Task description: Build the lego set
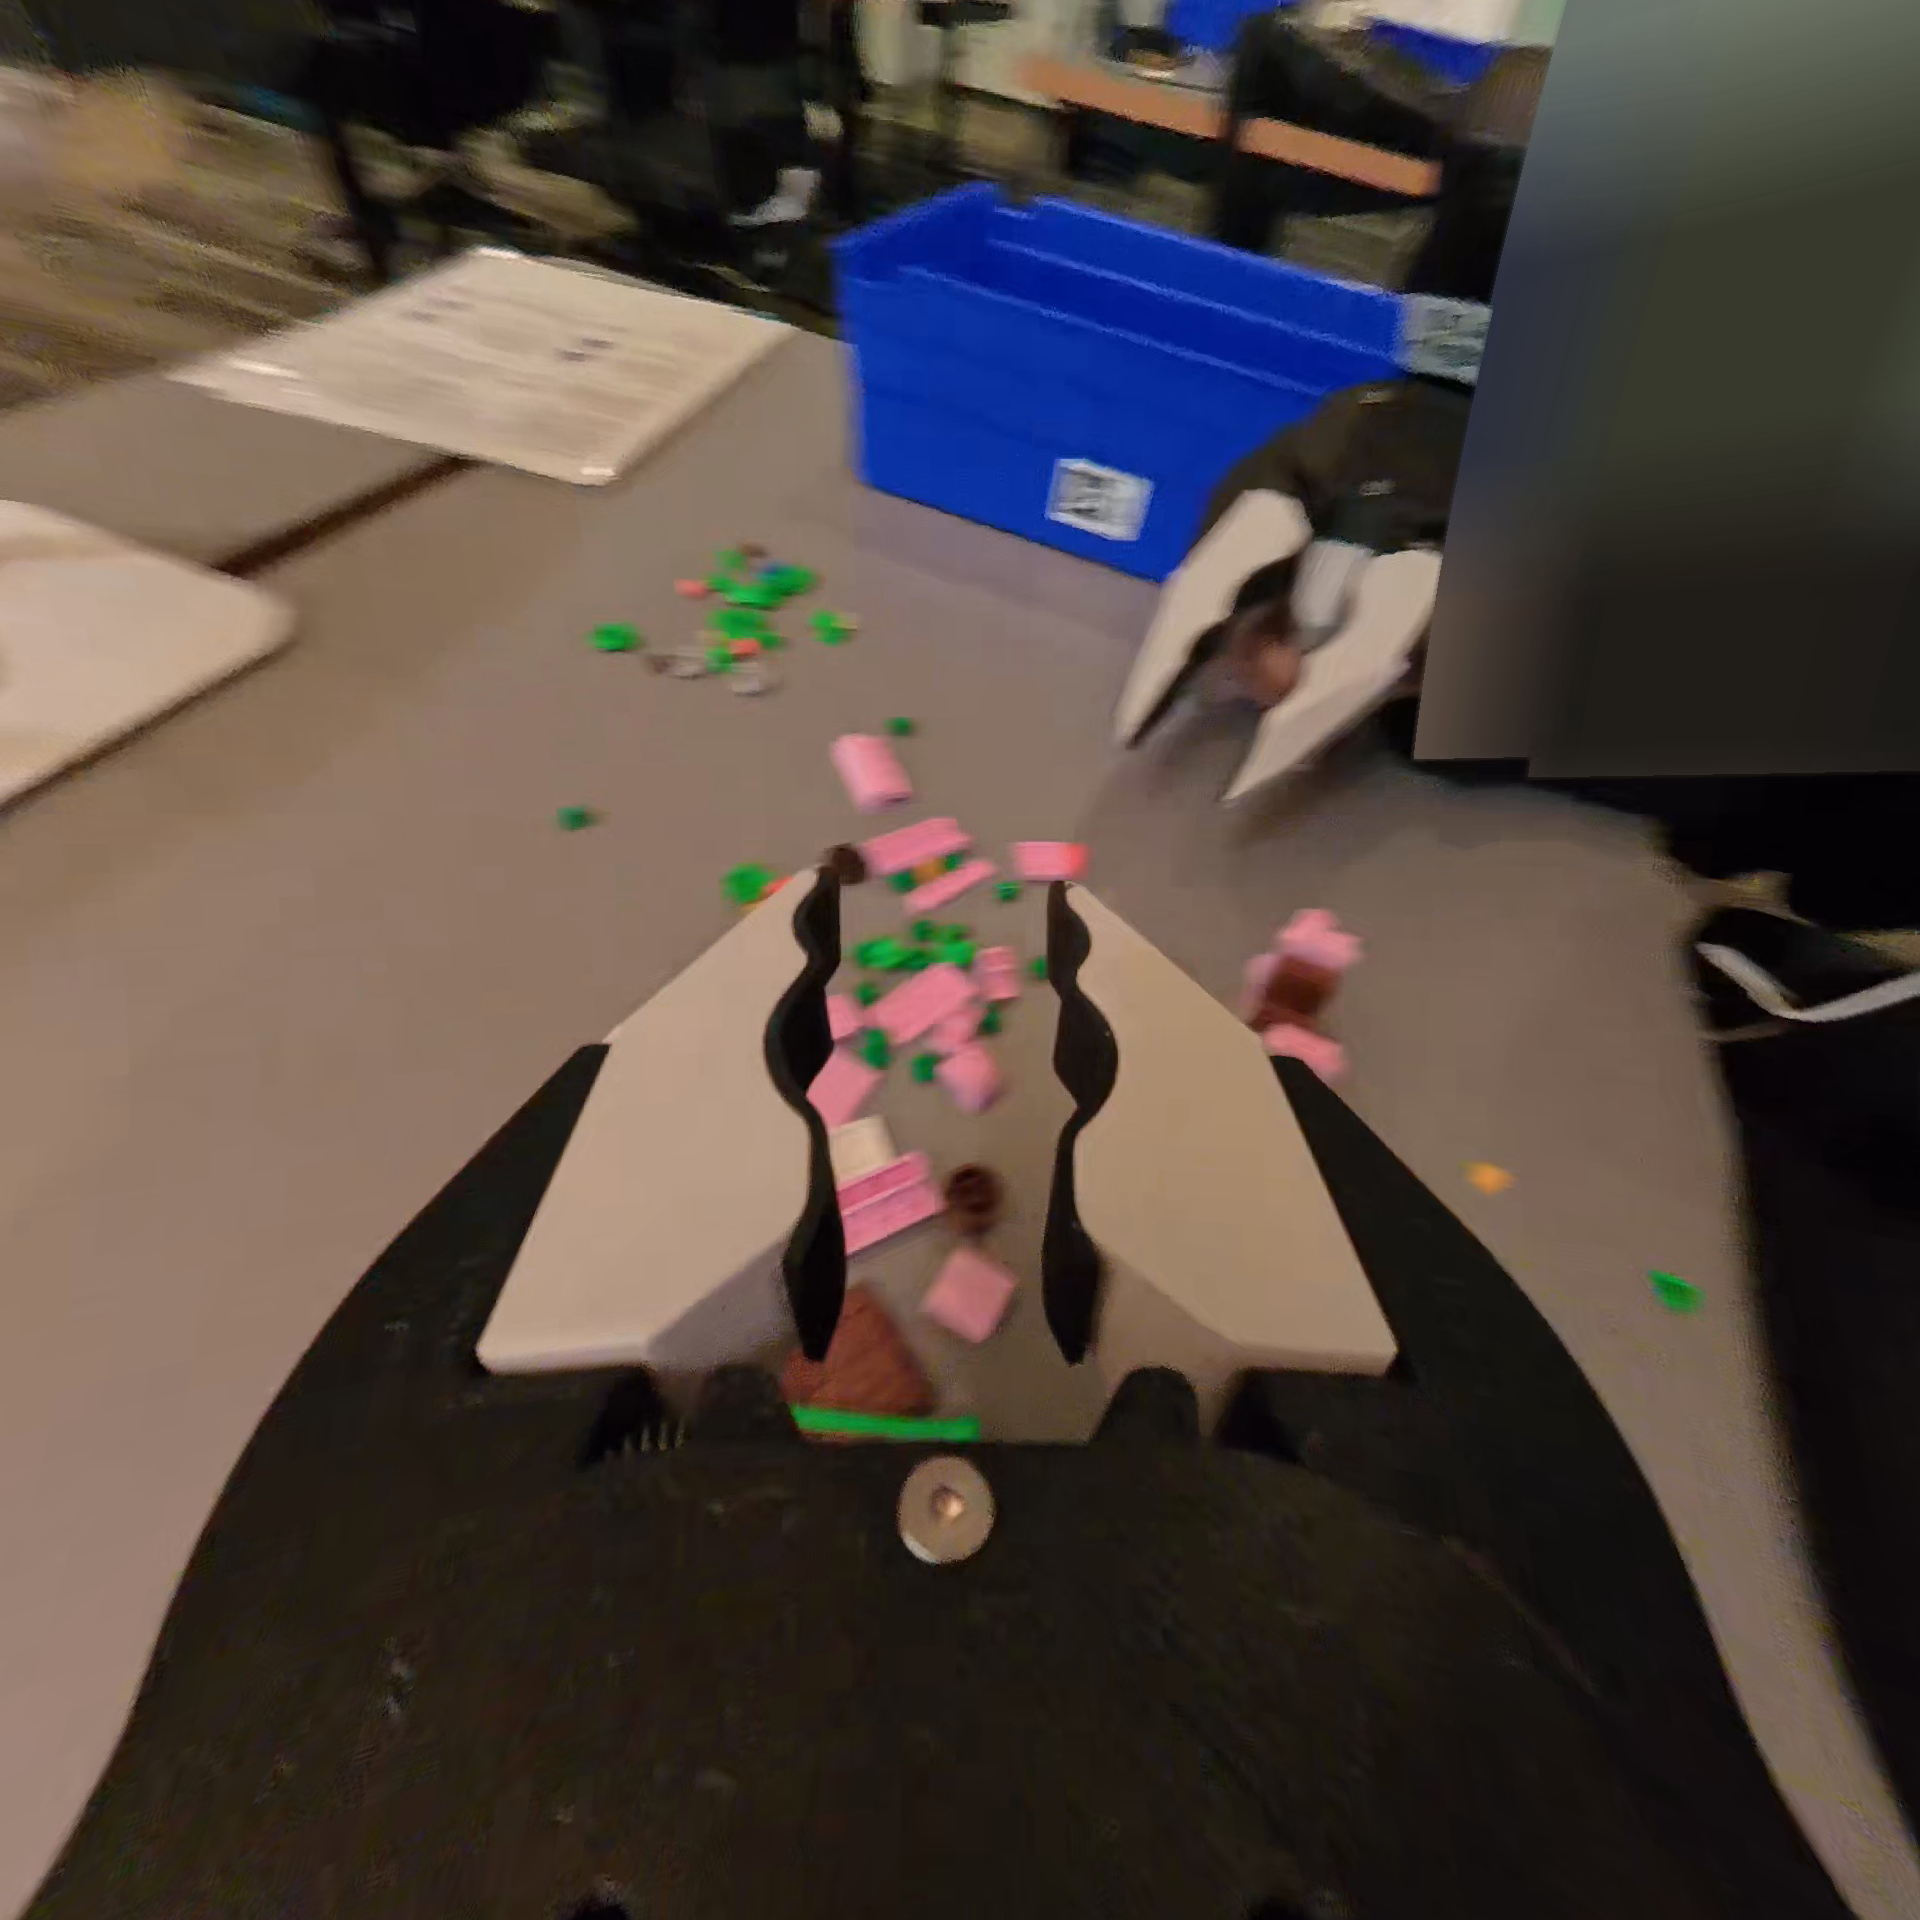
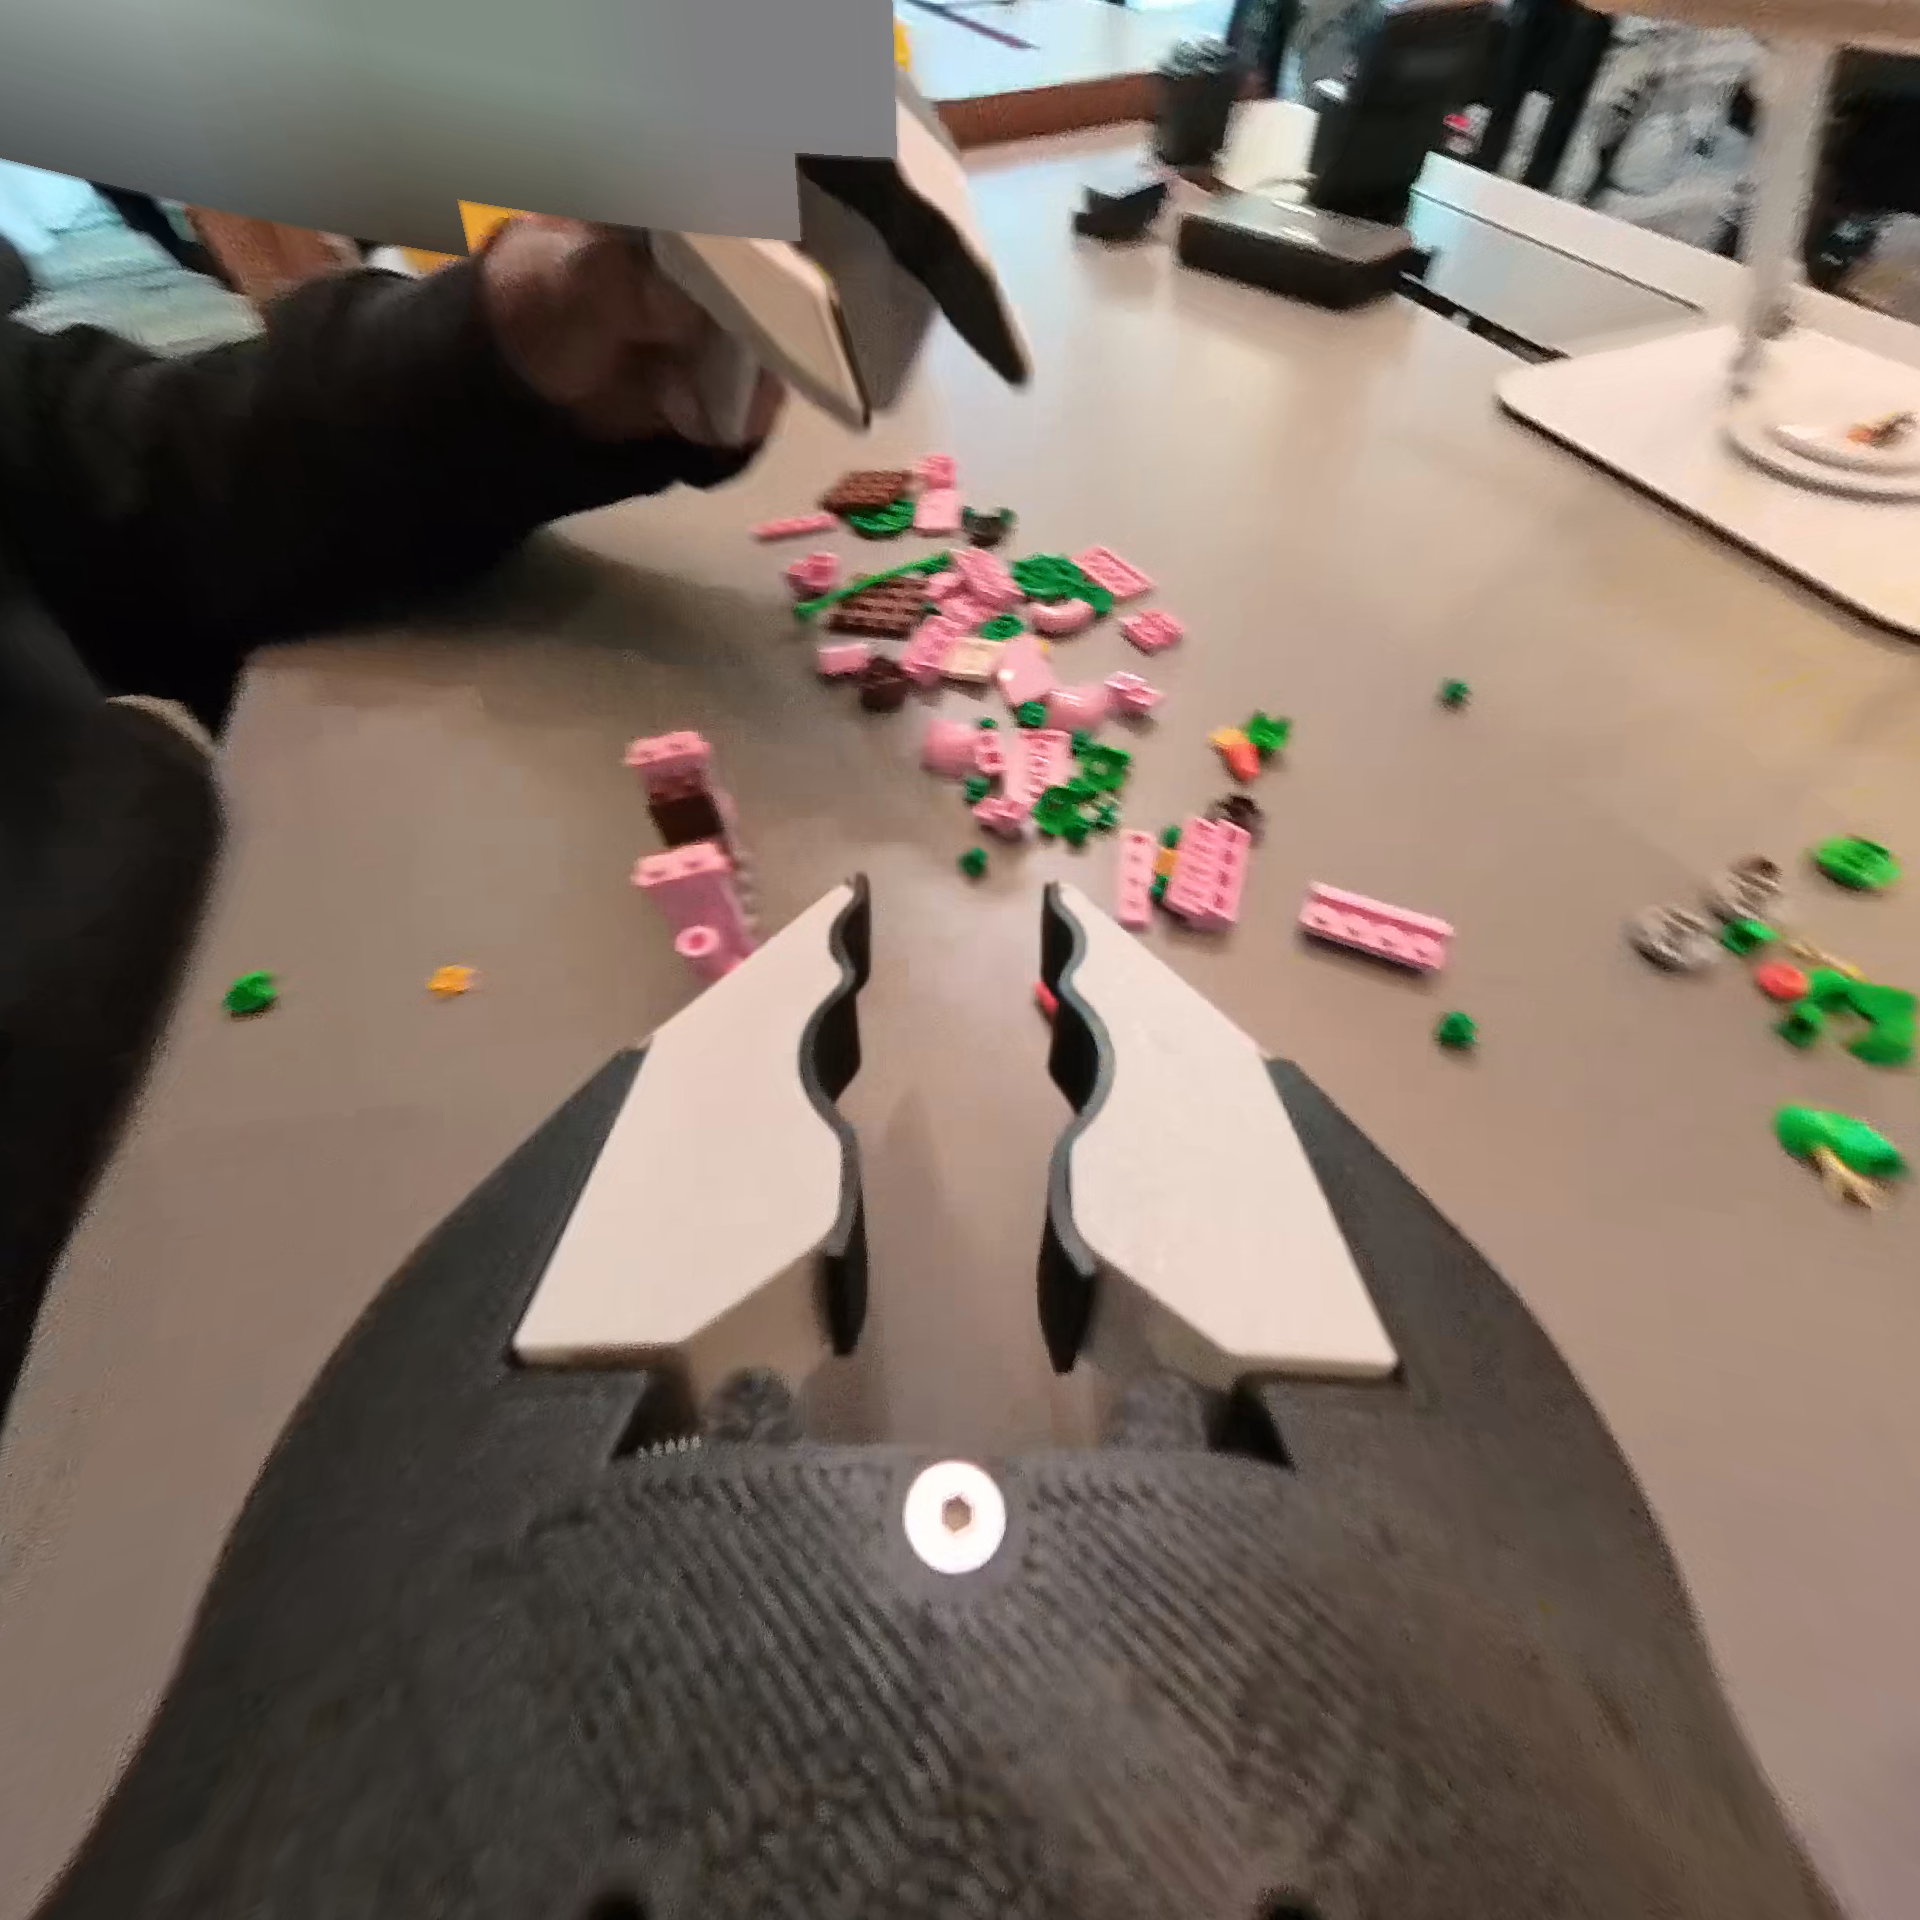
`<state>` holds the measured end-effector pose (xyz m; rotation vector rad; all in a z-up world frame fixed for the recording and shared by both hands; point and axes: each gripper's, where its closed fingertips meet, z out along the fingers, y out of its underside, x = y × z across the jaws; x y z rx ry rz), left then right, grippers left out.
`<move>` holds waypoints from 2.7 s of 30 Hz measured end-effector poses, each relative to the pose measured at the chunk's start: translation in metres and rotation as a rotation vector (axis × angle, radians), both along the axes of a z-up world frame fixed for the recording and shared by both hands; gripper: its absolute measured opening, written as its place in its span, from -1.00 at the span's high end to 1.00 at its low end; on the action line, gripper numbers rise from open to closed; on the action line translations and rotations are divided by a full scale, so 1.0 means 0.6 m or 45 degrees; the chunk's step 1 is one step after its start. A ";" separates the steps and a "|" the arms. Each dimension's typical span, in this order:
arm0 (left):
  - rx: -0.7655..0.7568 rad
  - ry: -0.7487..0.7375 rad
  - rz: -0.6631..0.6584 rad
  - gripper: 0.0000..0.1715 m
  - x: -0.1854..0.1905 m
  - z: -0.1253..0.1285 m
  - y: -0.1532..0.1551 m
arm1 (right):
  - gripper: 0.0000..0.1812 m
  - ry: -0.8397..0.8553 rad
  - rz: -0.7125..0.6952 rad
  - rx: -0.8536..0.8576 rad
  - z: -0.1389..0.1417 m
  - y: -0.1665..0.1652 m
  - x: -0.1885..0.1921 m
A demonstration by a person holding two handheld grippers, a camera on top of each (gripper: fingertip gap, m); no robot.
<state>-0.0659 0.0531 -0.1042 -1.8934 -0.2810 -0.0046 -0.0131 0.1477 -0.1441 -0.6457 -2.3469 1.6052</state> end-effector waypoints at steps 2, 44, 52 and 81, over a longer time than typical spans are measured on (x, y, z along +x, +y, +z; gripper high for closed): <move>-0.031 0.064 0.149 0.64 -0.040 -0.001 -0.033 | 0.68 -0.019 -0.076 -0.008 0.000 0.014 -0.015; -0.191 0.067 0.602 0.86 -0.147 -0.034 -0.167 | 0.75 0.030 -0.275 0.056 -0.003 0.066 -0.046; -0.174 0.063 0.599 0.86 -0.147 -0.032 -0.167 | 0.75 0.027 -0.273 0.076 -0.008 0.066 -0.047; -0.198 0.020 0.518 0.85 -0.135 -0.058 -0.139 | 0.75 -0.070 1.005 0.423 -0.087 -0.181 0.279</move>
